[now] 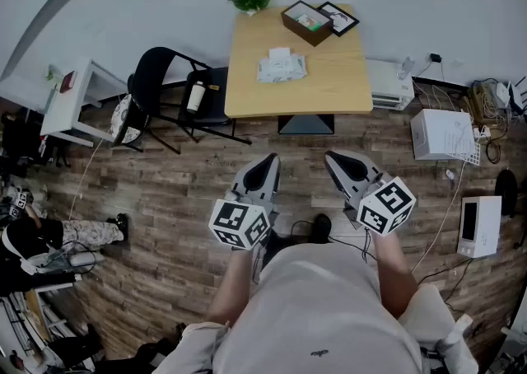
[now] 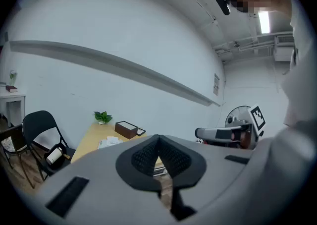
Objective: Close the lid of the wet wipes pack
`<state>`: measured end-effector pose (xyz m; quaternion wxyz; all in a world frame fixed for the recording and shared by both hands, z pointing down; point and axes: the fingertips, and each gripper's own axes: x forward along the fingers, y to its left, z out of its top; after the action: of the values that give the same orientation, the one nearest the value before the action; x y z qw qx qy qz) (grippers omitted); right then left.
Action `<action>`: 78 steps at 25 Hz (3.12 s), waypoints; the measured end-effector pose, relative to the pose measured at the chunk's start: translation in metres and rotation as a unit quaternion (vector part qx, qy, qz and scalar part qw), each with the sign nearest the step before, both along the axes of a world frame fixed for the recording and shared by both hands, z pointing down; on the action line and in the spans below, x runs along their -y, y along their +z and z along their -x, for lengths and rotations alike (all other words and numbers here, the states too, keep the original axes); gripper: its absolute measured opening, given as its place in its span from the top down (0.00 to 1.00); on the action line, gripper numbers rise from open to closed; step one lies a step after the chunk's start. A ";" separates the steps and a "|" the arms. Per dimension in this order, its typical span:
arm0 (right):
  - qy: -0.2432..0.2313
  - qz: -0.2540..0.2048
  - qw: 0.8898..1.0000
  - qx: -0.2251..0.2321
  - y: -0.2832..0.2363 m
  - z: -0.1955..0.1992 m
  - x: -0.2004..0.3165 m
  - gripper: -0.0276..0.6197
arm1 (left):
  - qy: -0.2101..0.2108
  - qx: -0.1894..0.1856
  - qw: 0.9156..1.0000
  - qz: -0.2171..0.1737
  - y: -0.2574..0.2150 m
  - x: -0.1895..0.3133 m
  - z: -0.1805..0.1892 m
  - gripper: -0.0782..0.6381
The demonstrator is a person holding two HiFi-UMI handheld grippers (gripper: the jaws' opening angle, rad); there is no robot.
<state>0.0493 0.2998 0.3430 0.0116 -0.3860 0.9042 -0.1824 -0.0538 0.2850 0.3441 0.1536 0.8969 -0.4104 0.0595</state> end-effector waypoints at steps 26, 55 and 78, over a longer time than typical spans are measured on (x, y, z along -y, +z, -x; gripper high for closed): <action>-0.007 -0.004 1.000 -0.001 0.006 -0.011 -0.021 0.96 | -0.001 0.013 1.000 -0.004 0.009 -0.032 -0.016 0.88; 0.038 0.013 0.999 -0.019 0.006 0.042 0.155 0.77 | 0.043 0.005 0.999 -0.012 0.016 0.148 0.043 0.75; 0.096 0.041 0.993 -0.049 0.024 0.096 0.241 0.77 | 0.111 -0.001 0.994 0.004 0.037 0.245 0.092 0.75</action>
<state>-0.0465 0.0586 0.3669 -0.0313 -0.4796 0.8543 -0.1980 -0.1458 0.0402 0.3813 0.1504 0.9364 -0.3075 0.0772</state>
